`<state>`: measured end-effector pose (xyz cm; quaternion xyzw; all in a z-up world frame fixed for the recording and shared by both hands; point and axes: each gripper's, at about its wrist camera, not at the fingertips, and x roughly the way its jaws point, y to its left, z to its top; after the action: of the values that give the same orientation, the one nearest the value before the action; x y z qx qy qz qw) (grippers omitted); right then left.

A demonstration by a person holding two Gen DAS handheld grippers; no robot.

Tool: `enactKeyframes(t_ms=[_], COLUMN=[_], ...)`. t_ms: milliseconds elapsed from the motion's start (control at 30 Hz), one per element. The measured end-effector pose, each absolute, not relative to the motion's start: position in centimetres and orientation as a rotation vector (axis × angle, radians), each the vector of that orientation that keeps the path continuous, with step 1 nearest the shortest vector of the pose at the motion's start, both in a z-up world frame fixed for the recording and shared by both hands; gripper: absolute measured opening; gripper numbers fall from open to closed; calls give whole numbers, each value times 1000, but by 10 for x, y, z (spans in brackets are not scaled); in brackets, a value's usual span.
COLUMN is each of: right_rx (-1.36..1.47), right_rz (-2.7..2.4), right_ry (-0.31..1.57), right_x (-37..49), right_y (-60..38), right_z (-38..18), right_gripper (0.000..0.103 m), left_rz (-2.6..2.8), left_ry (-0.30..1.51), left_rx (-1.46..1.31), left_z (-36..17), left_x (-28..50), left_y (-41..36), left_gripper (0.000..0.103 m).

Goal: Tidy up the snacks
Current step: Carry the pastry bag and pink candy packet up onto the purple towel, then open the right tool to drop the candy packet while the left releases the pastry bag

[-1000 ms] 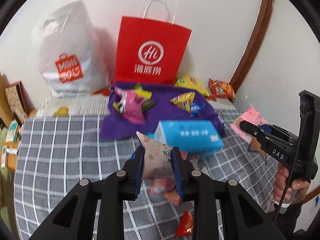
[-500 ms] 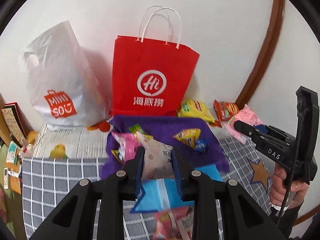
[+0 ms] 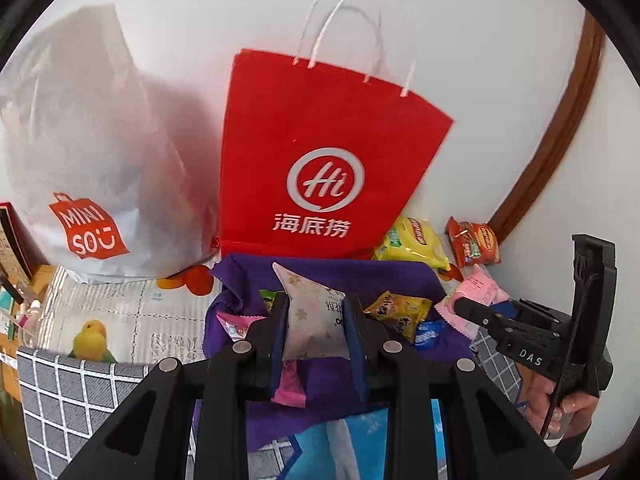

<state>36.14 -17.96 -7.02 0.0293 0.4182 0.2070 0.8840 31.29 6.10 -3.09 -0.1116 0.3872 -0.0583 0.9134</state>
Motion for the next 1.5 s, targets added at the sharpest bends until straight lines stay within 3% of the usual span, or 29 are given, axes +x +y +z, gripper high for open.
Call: enactKeyframes(t_ms=[1200,1333,1500], right_rx=[-102,-126,-129], right_rz=[469,442,438], right_ry=[1206,1198,1163], right_x=[384,383,378], right_y=[-139,-139,-146], right_z=[-159,-155,-137], right_gripper=[34,52,53], left_rz=[-108,-116,-142], left_ry=[903,923,958], left_rx=[-246,-230,-196], left_z=[-60,-66,-75], left_x=[331,333,336], left_y=[77,69,55], left_gripper=[26,26,26])
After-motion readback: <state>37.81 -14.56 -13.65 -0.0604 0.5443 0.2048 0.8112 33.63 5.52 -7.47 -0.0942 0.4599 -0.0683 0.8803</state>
